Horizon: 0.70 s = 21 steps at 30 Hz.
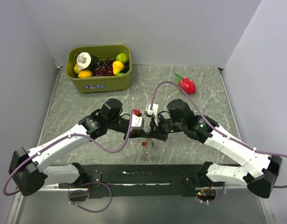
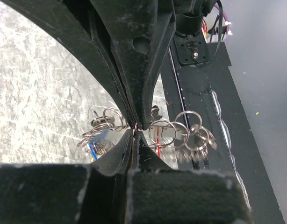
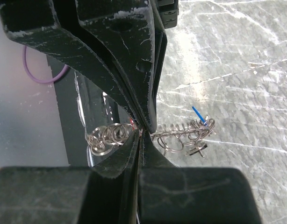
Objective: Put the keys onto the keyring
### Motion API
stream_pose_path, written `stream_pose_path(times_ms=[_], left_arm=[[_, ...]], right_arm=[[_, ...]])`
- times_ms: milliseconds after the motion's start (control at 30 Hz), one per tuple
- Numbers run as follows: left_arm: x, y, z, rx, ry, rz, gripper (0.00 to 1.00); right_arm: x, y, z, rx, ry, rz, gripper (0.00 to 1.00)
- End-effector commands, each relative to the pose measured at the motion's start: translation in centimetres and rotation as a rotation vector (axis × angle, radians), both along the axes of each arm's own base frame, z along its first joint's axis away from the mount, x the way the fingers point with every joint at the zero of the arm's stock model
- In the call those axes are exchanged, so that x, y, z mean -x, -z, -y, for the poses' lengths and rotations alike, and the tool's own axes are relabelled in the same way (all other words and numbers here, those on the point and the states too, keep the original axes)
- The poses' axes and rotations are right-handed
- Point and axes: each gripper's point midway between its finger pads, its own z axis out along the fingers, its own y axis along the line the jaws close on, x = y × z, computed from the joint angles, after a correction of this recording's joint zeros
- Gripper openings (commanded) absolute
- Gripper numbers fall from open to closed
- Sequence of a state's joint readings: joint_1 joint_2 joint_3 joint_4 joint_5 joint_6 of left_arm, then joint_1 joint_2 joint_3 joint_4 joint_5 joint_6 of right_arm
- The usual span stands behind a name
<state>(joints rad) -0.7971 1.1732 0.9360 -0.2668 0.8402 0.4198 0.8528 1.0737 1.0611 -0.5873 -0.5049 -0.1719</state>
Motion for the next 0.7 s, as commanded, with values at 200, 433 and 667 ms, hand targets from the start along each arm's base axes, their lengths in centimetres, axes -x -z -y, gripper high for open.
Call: stream_pose_path(times_ms=[200, 433, 667], left_arm=[[-0.1, -3.8, 0.6, 0.200, -0.032, 0.089, 0.01], [-0.3, -5.2, 0.6, 0.331, -0.094, 0.086, 0.01], [0.0, -6.4, -0.3, 0.491, -0.147, 0.110, 0.01]], right_arm=[[-1.7, -3.7, -0.6, -0.116, 0.057, 0.117, 0.39], [-2.7, -5.6, 0.3, -0.184, 0.155, 0.177, 0.61], [-3.1, -6.5, 1.9, -0.249, 0.218, 0.177, 0.64]])
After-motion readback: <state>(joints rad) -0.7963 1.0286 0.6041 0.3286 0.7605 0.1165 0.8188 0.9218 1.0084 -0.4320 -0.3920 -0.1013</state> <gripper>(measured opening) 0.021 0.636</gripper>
